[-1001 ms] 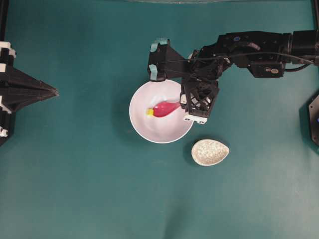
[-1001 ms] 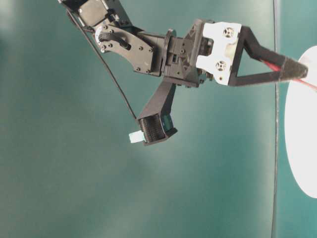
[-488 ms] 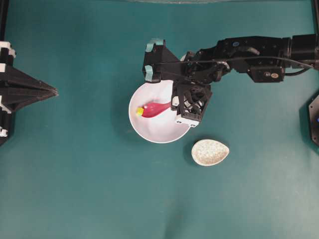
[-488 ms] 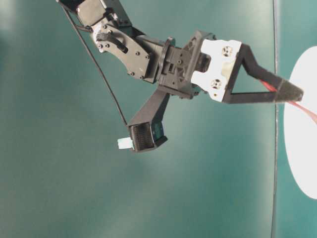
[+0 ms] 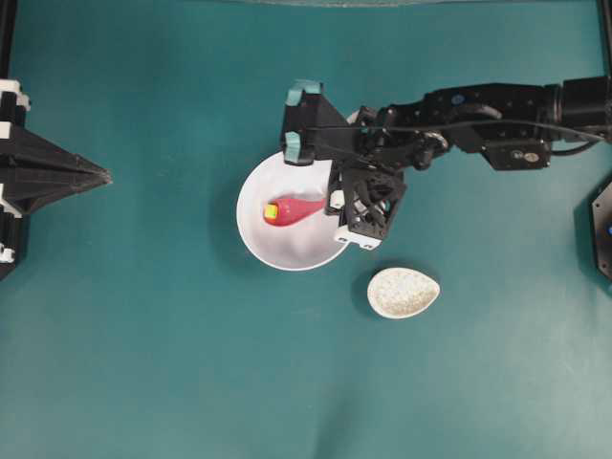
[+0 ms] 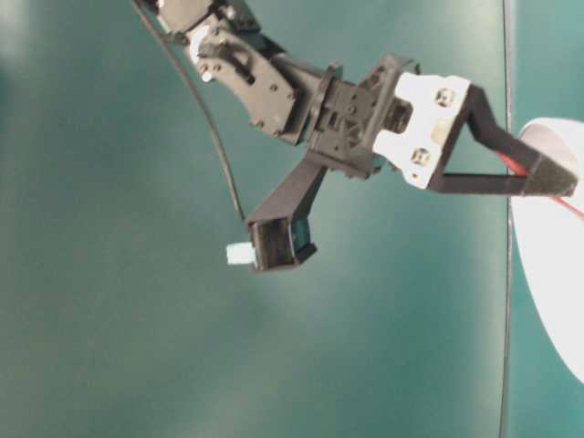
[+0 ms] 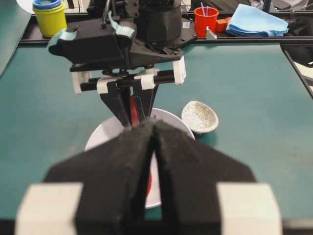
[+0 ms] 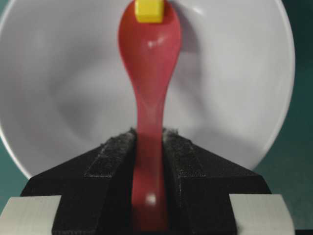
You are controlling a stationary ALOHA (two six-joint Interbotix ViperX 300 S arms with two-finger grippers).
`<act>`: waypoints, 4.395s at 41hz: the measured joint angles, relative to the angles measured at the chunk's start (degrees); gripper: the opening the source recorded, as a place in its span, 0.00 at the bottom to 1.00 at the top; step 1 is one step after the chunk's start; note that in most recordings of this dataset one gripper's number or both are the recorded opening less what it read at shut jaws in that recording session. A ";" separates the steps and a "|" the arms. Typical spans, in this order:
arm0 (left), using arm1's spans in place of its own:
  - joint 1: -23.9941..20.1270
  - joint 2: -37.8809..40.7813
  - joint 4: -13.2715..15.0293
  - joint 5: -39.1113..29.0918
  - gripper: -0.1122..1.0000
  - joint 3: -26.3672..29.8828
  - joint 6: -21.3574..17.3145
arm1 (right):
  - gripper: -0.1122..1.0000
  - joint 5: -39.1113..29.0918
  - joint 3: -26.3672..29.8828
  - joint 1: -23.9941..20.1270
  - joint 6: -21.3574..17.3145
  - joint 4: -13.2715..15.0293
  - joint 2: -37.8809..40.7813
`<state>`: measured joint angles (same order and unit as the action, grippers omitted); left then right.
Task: Scoop the yellow hexagonal prism block from the bowl with a spoon using the right arm.
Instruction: 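Lower the spoon bowl and push it under the yellow block, then raise the spoon holding the yellow block above the bowl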
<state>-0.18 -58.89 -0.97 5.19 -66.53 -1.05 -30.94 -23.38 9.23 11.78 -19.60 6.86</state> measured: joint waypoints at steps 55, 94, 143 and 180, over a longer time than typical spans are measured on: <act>0.09 0.00 0.09 0.00 0.14 0.18 0.00 | 0.29 20.39 -14.59 -1.05 -0.35 -2.55 -7.73; 0.00 0.00 0.00 0.09 0.14 0.62 0.00 | 0.29 25.31 -19.07 -3.69 -0.18 -2.72 -16.96; 0.00 -0.09 0.00 -1.67 0.14 0.62 0.18 | 0.29 24.35 -21.71 -3.69 -0.09 -2.72 -24.43; 0.00 -1.41 0.00 -2.46 0.14 0.88 1.14 | 0.29 24.35 -21.71 -3.69 0.26 -2.72 -24.43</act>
<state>-0.18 -60.29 -0.97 2.72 -65.65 0.09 -6.59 -45.09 5.54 12.04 -22.32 -17.58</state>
